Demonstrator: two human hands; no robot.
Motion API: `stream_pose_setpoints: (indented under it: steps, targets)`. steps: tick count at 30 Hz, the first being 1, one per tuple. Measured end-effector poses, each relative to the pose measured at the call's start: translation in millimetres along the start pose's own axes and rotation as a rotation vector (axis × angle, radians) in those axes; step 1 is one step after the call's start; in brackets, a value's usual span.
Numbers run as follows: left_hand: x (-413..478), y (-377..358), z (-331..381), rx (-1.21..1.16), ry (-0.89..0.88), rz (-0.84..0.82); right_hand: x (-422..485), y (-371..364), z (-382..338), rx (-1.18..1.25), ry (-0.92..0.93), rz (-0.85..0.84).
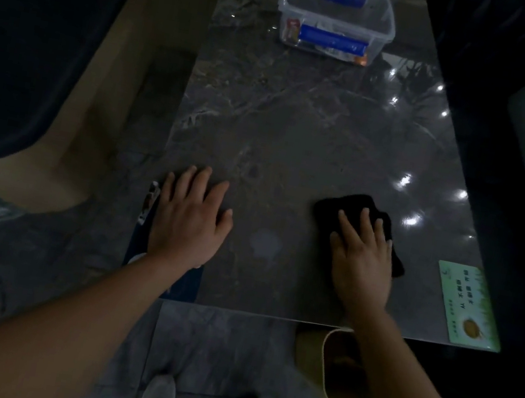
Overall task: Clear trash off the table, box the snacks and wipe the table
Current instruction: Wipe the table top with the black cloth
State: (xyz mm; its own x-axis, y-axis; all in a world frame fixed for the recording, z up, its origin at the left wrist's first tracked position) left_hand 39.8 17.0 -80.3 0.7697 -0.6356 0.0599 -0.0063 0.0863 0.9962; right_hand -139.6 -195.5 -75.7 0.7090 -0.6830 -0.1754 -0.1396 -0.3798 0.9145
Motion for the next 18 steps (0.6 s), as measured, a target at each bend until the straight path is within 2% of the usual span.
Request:
stream_pose_setpoints:
  steps: [2, 6, 8, 9, 12, 14, 16, 18]
  targets:
    - [0, 2, 1, -0.008, -0.002, -0.01, -18, -11, -15, -0.029, -0.018, 0.028]
    - [0, 1, -1, -0.014, -0.006, 0.004, -124, -63, -61, -0.106, 0.248, -0.028]
    - [1, -1, -2, -0.022, -0.004, 0.02, -109, -63, -55, -0.122, 0.304, -0.049]
    - [2, -1, -3, -0.022, -0.003, 0.015, -85, -53, -49, -0.118, 0.284, -0.002]
    - [1, -2, -4, -0.025, 0.0, -0.017, -25, -23, -22, -0.021, -0.028, 0.04]
    - [1, 0, -4, -0.037, -0.01, -0.017, -39, -31, -29, -0.017, -0.053, 0.085]
    - [2, 2, -4, -0.057, -0.004, -0.007, -93, -58, -51, -0.093, 0.062, 0.078]
    - [2, 0, -5, -0.062, 0.004, 0.005, -139, -76, -69, -0.142, 0.231, -0.014]
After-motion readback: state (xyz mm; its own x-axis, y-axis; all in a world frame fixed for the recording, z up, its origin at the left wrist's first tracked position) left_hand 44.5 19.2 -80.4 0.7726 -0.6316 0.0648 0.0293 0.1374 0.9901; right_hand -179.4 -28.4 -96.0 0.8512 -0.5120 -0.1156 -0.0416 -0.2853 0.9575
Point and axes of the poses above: each hand's wrist, its own x-axis towards the middle knuckle, its own y-axis out of the back of the hand, z = x × y, the point moved 8 cm from there along x, towards the middle knuckle, and after that the axes turned 9 degrees about x, right-handed, at the moved point
